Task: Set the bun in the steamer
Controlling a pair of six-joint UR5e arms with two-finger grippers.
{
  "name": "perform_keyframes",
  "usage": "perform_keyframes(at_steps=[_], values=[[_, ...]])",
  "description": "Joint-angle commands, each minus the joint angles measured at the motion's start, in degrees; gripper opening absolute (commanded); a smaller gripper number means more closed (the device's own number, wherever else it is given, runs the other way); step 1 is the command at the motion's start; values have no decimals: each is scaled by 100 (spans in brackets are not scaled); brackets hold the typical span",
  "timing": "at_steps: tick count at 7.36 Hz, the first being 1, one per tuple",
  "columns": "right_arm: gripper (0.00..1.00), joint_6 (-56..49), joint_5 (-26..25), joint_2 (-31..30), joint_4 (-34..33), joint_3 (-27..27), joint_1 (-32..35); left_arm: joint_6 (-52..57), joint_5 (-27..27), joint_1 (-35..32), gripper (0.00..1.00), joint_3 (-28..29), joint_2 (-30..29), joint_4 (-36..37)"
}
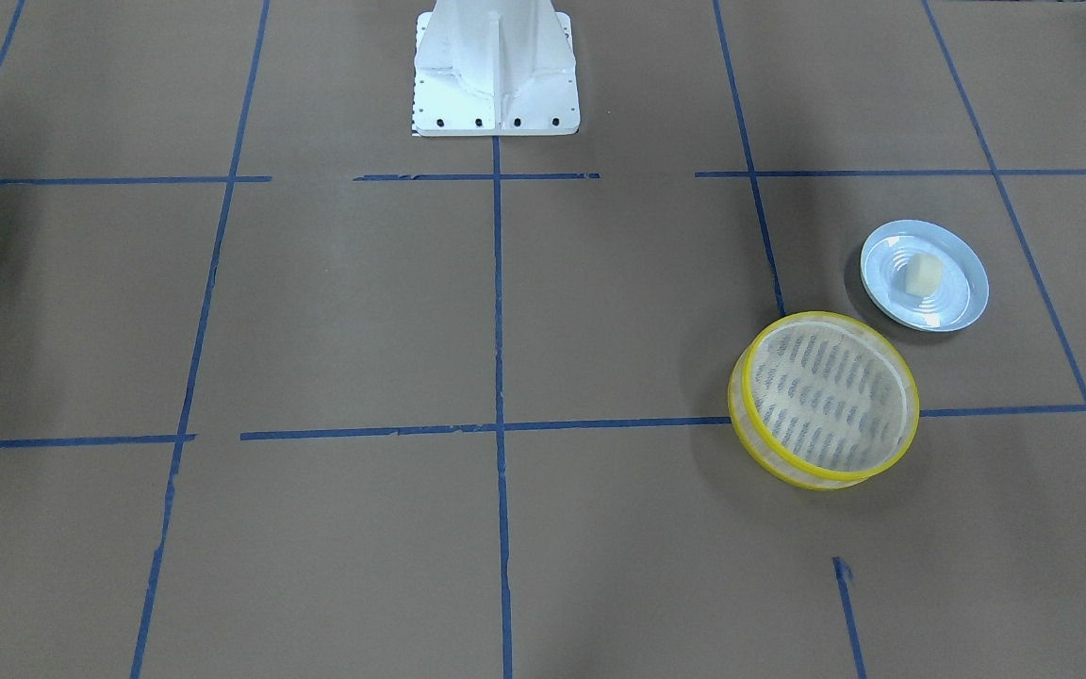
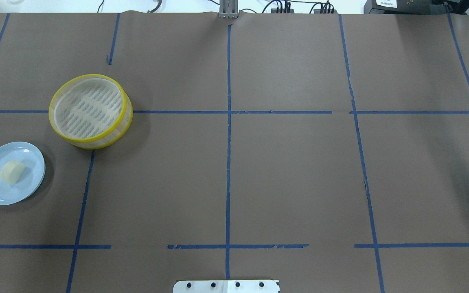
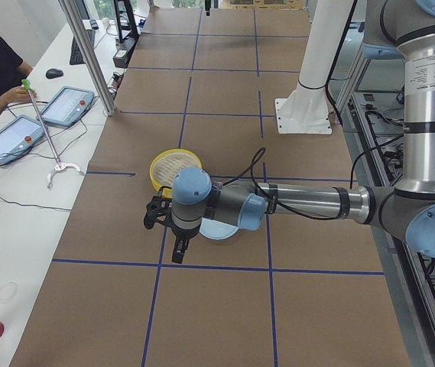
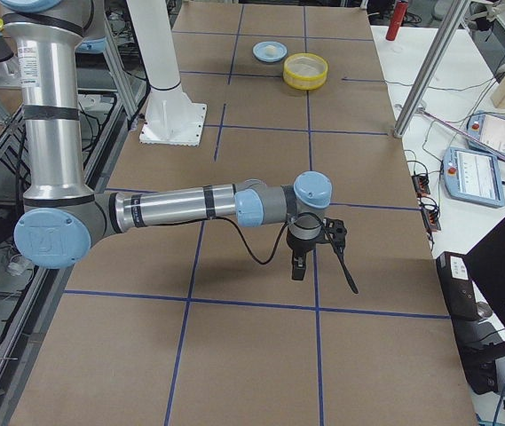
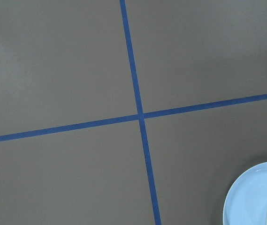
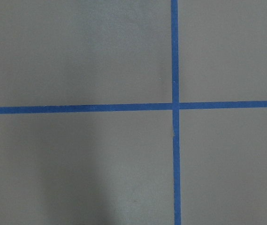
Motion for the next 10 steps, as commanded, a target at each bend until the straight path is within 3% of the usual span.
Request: perform_keyframes(at_steps=[1, 7, 10], values=[[100, 0, 0, 0, 0, 0, 0, -4, -4, -2, 100, 21, 51, -3], [100, 0, 0, 0, 0, 0, 0, -57, 13, 7, 100, -259, -150, 32], [100, 0, 0, 0, 0, 0, 0, -933, 49, 243, 100, -750, -134, 58]])
